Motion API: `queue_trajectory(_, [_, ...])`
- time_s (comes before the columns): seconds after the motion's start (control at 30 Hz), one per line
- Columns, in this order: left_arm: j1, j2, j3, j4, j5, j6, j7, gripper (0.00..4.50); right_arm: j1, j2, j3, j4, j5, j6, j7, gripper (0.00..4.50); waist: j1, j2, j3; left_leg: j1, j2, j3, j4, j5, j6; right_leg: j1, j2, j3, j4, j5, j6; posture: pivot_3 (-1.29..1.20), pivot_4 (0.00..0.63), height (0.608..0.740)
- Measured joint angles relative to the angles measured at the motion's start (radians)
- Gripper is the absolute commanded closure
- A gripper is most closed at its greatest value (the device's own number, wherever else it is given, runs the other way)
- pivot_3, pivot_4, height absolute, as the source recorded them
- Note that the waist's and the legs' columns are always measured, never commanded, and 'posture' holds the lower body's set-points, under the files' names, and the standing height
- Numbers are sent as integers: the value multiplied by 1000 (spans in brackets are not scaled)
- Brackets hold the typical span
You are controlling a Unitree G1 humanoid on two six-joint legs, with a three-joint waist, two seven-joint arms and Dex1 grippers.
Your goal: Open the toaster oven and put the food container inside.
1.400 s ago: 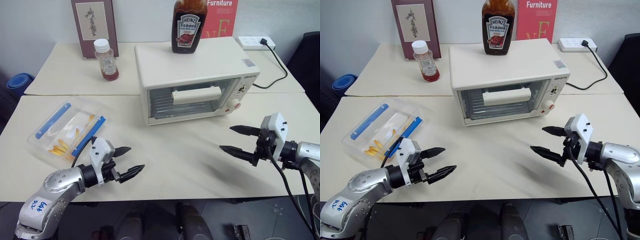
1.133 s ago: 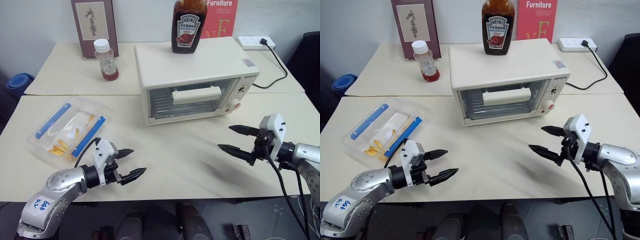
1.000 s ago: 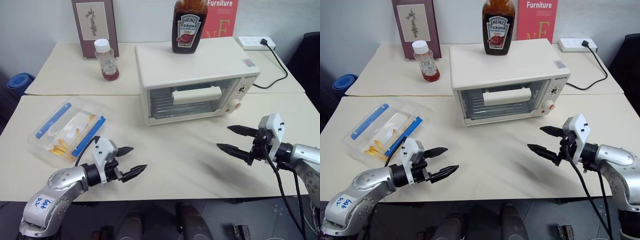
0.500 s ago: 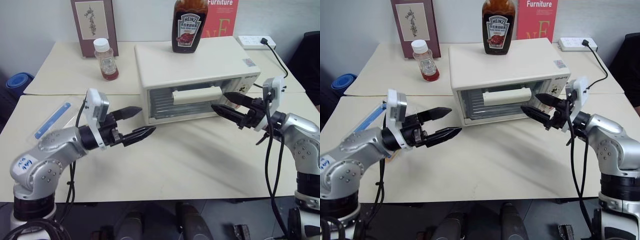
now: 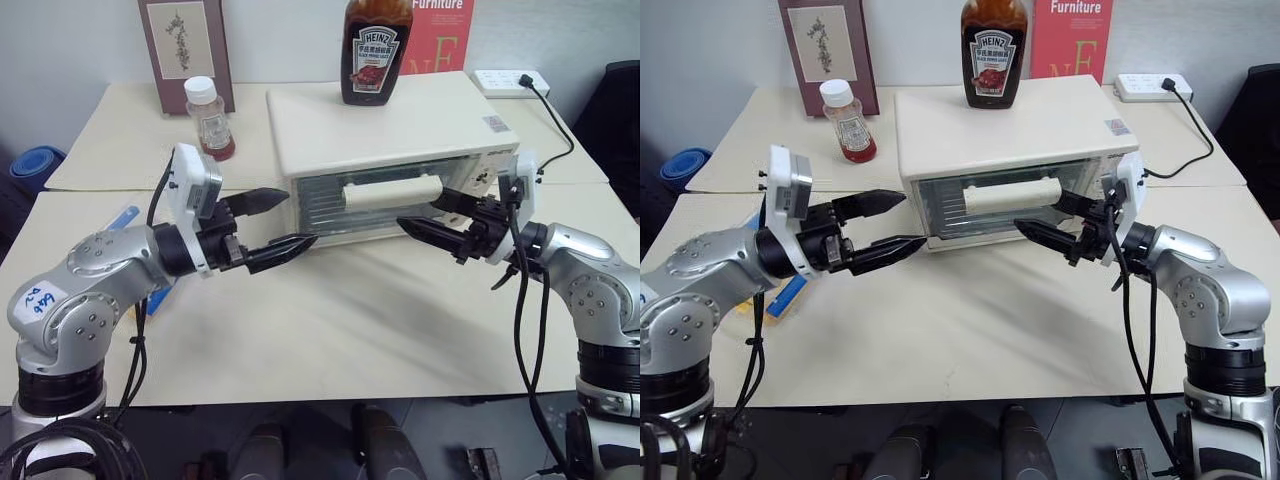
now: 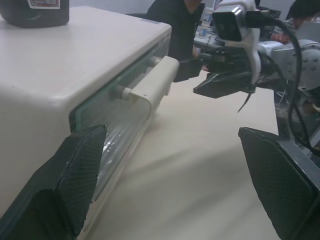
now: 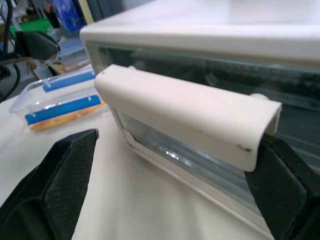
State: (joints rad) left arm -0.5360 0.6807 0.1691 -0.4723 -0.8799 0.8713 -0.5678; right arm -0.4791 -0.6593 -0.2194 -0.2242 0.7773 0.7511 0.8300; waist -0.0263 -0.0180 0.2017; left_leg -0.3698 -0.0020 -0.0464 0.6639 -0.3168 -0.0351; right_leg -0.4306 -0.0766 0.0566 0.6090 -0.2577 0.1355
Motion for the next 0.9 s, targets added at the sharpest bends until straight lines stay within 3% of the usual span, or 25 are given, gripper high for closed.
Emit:
queue_trajectory(0.2, [-84,-12,-62,95,64,-41,-38,0,178,-15,-44,-132,54,14,16,41,-3,0,0,0,0,1,-1,0,0,-1,0,1,0,0,0,0,150,740])
queue_trajectory(0.5, [-147,-19,-150,182,162,-117,-122,0,285,-15,-60,-183,67,-16,33,41,3,0,0,0,0,1,0,0,0,0,1,1,0,0,0,0,150,740])
queue_trajectory(0.6, [-158,-35,-193,228,221,-158,-147,566,316,-14,-58,-199,67,-30,37,0,6,0,0,0,0,1,1,0,0,1,1,1,0,0,0,0,150,740])
queue_trajectory(0.9, [-162,-69,-271,294,363,-249,-214,3262,349,-13,-58,-229,67,-57,30,0,0,0,0,0,0,0,0,0,0,0,1,1,0,0,0,0,150,740])
